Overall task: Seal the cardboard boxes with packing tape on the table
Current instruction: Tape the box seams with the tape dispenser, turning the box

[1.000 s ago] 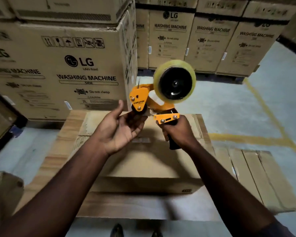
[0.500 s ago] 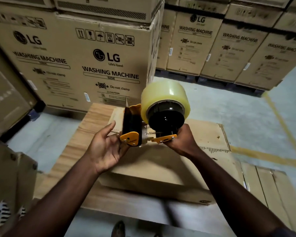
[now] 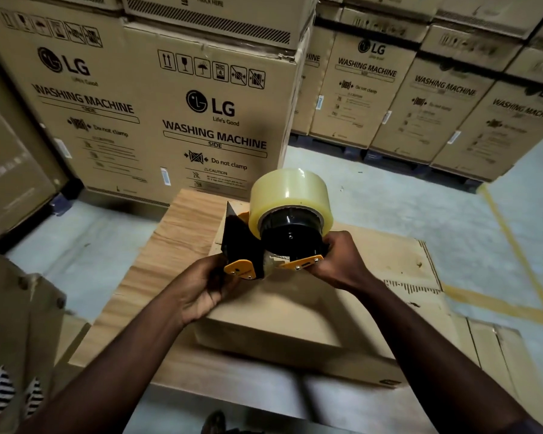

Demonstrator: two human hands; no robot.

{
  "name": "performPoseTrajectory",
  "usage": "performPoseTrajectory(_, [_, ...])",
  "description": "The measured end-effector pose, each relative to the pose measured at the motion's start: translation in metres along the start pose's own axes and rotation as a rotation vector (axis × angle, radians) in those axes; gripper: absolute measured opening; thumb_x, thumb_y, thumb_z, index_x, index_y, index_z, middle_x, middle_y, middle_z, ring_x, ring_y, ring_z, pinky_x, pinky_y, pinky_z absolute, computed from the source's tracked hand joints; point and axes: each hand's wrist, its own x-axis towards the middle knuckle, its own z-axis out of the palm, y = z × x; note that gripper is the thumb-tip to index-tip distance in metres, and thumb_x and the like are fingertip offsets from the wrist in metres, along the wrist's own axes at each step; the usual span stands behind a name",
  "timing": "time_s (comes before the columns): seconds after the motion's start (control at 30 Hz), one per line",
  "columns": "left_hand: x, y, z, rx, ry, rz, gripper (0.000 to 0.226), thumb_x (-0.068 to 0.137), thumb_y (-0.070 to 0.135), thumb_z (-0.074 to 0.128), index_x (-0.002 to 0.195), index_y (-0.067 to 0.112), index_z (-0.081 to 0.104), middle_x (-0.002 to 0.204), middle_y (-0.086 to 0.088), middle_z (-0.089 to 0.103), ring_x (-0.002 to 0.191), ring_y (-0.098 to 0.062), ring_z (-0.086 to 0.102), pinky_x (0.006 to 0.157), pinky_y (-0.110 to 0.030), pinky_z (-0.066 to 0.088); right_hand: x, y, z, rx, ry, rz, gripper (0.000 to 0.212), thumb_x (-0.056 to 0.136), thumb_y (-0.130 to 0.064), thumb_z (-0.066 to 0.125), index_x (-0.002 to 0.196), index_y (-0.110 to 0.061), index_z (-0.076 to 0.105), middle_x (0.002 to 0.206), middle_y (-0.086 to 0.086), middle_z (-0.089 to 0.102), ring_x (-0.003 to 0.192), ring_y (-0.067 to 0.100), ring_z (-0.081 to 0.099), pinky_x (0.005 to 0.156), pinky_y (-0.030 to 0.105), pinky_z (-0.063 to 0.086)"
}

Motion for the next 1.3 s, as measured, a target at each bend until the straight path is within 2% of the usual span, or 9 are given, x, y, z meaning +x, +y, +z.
performPoseTrajectory(0.07, [0.006, -0.002, -0.004, 0.024, 0.027, 0.035, 0.012, 0.079, 0.008, 0.068, 0.085, 0.006, 0.078, 0.084, -0.010, 0.074, 0.067, -0.012, 0.071, 0.057, -0.021, 0.058, 0.002, -0.005, 0.003, -0.019, -0.004, 0.001, 0.036, 0.072, -0.022, 0.085, 0.051, -0.030, 0.056, 0.048, -0.009, 0.037, 0.056, -0.002, 0.033, 0.050, 0.025, 0.028])
performPoseTrajectory(0.2, [0.019, 0.007, -0.015, 0.211, 0.048, 0.151, 0.025, 0.099, 0.003, 0.048, 0.099, 0.002, 0.073, 0.092, -0.016, 0.073, 0.079, -0.023, 0.069, 0.063, -0.026, 0.059, 0.008, -0.011, 0.008, -0.071, -0.023, 0.023, 0.025, 0.066, -0.038, 0.081, 0.054, -0.040, 0.060, 0.048, -0.009, 0.040, 0.056, 0.001, 0.033, 0.051, 0.026, 0.030])
performPoseTrajectory(0.4, [0.036, 0.033, -0.031, 0.556, 0.151, 0.279, 0.022, 0.098, 0.004, 0.054, 0.084, 0.005, 0.071, 0.072, -0.009, 0.071, 0.063, -0.020, 0.065, 0.055, -0.025, 0.054, 0.025, -0.005, 0.019, -0.207, -0.059, 0.115, 0.021, 0.064, -0.054, 0.079, 0.066, -0.037, 0.066, 0.057, -0.008, 0.060, 0.052, 0.005, 0.047, 0.052, 0.032, 0.043])
performPoseTrajectory(0.6, [0.059, 0.067, -0.066, 0.621, 0.240, 0.266, 0.022, 0.102, 0.007, 0.048, 0.096, 0.003, 0.069, 0.077, -0.011, 0.073, 0.070, -0.015, 0.073, 0.063, -0.019, 0.058, 0.043, 0.000, 0.015, -0.325, -0.054, 0.139, 0.035, 0.065, -0.061, 0.070, 0.072, -0.026, 0.069, 0.059, -0.002, 0.062, 0.052, 0.019, 0.050, 0.052, 0.035, 0.044])
performPoseTrajectory(0.77, [0.077, 0.063, -0.080, 0.656, 0.264, 0.269, 0.019, 0.102, 0.008, 0.052, 0.095, 0.003, 0.069, 0.077, -0.012, 0.073, 0.070, -0.016, 0.073, 0.063, -0.020, 0.059, 0.047, 0.001, 0.019, -0.376, -0.084, 0.169, 0.030, 0.066, -0.055, 0.077, 0.080, -0.029, 0.072, 0.063, -0.009, 0.064, 0.054, 0.010, 0.053, 0.053, 0.030, 0.043])
performPoseTrajectory(0.93, [0.088, 0.043, -0.079, 0.659, 0.346, 0.284, 0.019, 0.099, 0.010, 0.055, 0.089, 0.006, 0.071, 0.073, -0.009, 0.072, 0.063, -0.013, 0.070, 0.057, -0.022, 0.058, 0.046, 0.002, 0.026, -0.468, -0.125, 0.178, 0.024, 0.073, -0.048, 0.080, 0.083, -0.029, 0.071, 0.065, -0.009, 0.061, 0.064, 0.018, 0.058, 0.054, 0.029, 0.040])
performPoseTrajectory(1.07, [0.104, 0.014, -0.089, 0.784, 0.319, 0.253, 0.022, 0.097, 0.031, 0.059, 0.092, 0.015, 0.073, 0.087, -0.009, 0.074, 0.080, -0.029, 0.070, 0.066, -0.031, 0.051, 0.042, 0.009, 0.032, -0.536, -0.173, 0.167, 0.033, 0.080, -0.048, 0.077, 0.105, -0.027, 0.073, 0.092, 0.005, 0.074, 0.084, 0.031, 0.066, 0.062, 0.029, 0.037])
performPoseTrajectory(1.2, [0.099, 0.003, -0.084, 0.659, 0.292, 0.157, 0.024, 0.096, 0.007, 0.051, 0.085, -0.002, 0.070, 0.075, -0.018, 0.067, 0.064, -0.027, 0.063, 0.062, -0.033, 0.049, 0.043, 0.012, 0.033, -0.532, -0.180, 0.168, 0.032, 0.081, -0.050, 0.076, 0.106, -0.029, 0.072, 0.094, 0.004, 0.074, 0.086, 0.030, 0.066, 0.063, 0.029, 0.036])
performPoseTrajectory(1.3, [0.103, 0.003, -0.091, 0.705, 0.290, 0.219, 0.020, 0.093, 0.006, 0.057, 0.083, 0.007, 0.074, 0.077, -0.014, 0.072, 0.071, -0.030, 0.067, 0.070, -0.038, 0.050, 0.044, 0.011, 0.032, -0.526, -0.190, 0.173, 0.033, 0.081, -0.050, 0.077, 0.104, -0.028, 0.072, 0.091, 0.003, 0.074, 0.082, 0.027, 0.064, 0.062, 0.029, 0.035])
